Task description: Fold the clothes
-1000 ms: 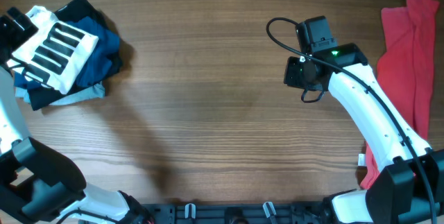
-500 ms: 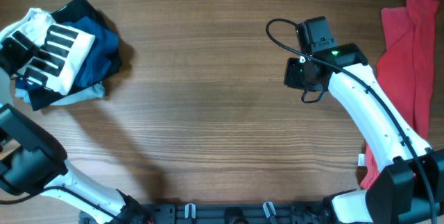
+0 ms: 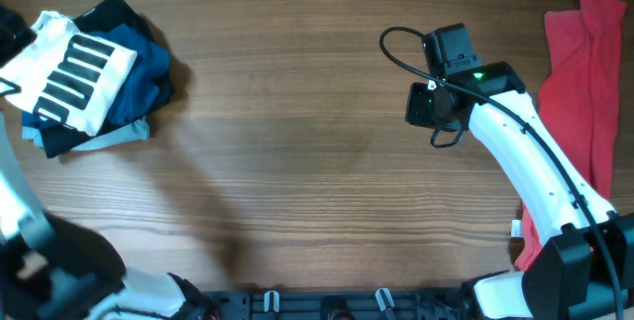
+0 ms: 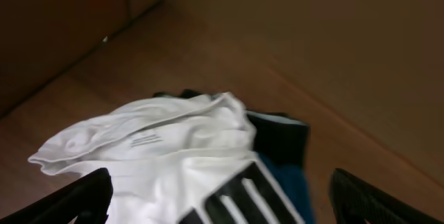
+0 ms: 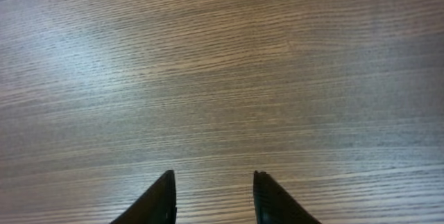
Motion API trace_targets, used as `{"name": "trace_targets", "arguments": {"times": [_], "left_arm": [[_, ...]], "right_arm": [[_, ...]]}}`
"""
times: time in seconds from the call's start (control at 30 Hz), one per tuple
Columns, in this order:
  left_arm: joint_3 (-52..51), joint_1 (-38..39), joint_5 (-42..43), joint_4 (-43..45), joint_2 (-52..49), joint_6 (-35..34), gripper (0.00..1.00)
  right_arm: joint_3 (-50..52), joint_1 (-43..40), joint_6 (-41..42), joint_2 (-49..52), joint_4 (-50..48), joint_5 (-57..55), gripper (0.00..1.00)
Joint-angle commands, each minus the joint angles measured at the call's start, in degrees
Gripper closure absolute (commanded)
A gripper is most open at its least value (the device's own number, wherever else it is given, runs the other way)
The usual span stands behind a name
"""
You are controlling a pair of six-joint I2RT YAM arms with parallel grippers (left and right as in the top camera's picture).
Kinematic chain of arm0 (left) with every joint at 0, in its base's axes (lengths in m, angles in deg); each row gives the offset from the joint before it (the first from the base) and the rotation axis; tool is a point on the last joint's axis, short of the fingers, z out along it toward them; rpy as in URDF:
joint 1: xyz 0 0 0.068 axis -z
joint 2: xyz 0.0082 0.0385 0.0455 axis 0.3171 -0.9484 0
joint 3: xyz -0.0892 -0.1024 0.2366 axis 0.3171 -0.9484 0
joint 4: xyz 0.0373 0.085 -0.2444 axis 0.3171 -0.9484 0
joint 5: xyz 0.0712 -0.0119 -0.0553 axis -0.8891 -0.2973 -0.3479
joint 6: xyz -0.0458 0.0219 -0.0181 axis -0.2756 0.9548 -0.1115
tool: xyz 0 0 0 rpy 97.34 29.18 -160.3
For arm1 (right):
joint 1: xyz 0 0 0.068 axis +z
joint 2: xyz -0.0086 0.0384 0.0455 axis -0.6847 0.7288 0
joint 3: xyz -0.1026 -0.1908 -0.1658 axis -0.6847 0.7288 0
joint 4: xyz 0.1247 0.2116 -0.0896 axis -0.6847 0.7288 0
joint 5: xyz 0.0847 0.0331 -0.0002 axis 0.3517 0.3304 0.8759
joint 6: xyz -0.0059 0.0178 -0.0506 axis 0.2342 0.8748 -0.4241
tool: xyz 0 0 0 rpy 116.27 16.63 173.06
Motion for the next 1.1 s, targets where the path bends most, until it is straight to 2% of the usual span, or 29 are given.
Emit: {"name": "trace_targets", "arguments": {"times": [0.0,0.07,0.1,0.27,0.33,0.4,0.5,0.67,0.83,0.97,1.07], "left_arm": [[0.9,4.2,1.4,-3.9,3.8,0.7,0.0],[0.9,7.3,1.4,-6.2,4.3,0.8,0.0],[0.9,9.2,1.4,-7.4,4.4,0.9,0.0],[0.9,19.7,0.1,-13.7,4.0,0.9,0.0],[0.9,23.7,-1.7,-15.6,3.8,0.9,0.0],[0.9,28.9,-3.7,-18.5,3.8,0.9,0.0],[0.9,33.8,-4.0,-22.4,3.8,0.9,0.0],[0.9,37.9,-3.2,-26.7,3.8,0.9,0.0],[0.9,37.9,-0.1,-30.7,4.5,0.9,0.0],[0.9,37.5,-1.4,-39.5,6.3,0.9,0.1],[0.9,37.5,-1.9,-42.5,8.4,0.8,0.11]], "right_arm": [[0.1,-0.1,-0.2,0.4,-0.3,0.5,0.42],[0.1,-0.1,-0.3,0.4,-1.4,0.5,0.25],[0.1,-0.1,-0.3,0.4,-2.3,0.5,0.2],[0.1,-0.1,-0.3,0.4,-8.0,0.5,0.1],[0.1,-0.1,-1.5,0.4,-10.3,1.3,0.01],[0.1,-0.1,-7.5,0.4,-13.5,3.6,0.01],[-0.3,-0.1,-10.5,0.4,-17.0,4.3,0.01],[-4.6,-1.0,-14.6,0.2,-15.3,4.3,0.01],[-8.3,-1.4,-15.0,-3.8,-9.3,4.3,0.0],[-8.3,-1.4,-11.5,-10.9,-5.7,-0.3,0.0],[-8.2,-1.4,-10.4,-16.6,-4.2,-1.6,0.01]]}}
